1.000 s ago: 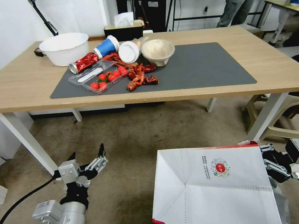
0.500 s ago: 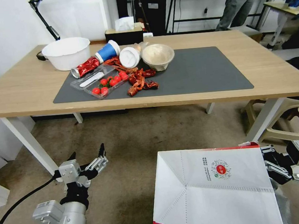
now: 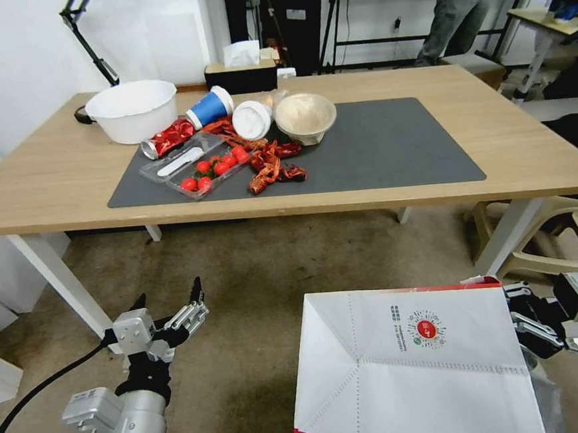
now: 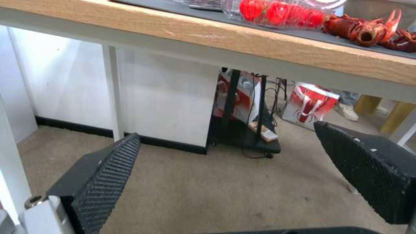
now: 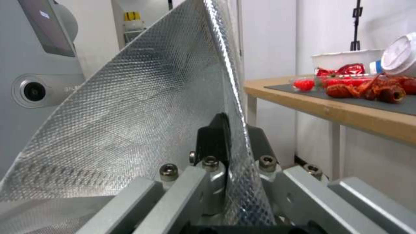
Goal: Pick up the food delivery bag from the floor and place it on the table.
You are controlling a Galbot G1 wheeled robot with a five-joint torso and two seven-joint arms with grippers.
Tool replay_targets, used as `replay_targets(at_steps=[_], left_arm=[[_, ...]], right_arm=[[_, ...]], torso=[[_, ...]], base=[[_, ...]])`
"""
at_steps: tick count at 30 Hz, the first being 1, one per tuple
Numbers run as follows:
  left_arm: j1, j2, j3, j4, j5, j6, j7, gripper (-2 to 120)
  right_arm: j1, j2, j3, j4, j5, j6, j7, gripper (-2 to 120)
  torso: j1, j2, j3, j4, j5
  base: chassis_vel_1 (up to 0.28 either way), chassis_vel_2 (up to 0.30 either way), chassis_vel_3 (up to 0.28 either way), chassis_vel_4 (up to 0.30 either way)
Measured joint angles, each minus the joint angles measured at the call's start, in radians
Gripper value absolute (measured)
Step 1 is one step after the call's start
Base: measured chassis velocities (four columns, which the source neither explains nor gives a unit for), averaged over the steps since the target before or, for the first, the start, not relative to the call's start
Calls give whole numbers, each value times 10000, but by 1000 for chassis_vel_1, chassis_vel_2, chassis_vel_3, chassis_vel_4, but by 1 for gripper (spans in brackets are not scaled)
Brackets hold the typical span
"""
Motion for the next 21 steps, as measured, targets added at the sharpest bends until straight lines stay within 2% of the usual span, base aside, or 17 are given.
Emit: replay_targets(at_steps=[14, 21], left_arm=[[48, 48, -13, -48, 4, 0, 24, 100], [37, 58, -22, -48, 4, 0, 23, 100]], right_arm=[[-21, 32, 5, 63, -29, 6, -18, 0], [-22, 36, 6, 64, -31, 8, -18, 0]], torso=[[252, 623, 371, 0, 0], [305, 759, 459, 0, 1]], base=[[0, 0, 0, 0], [0, 0, 0, 0]])
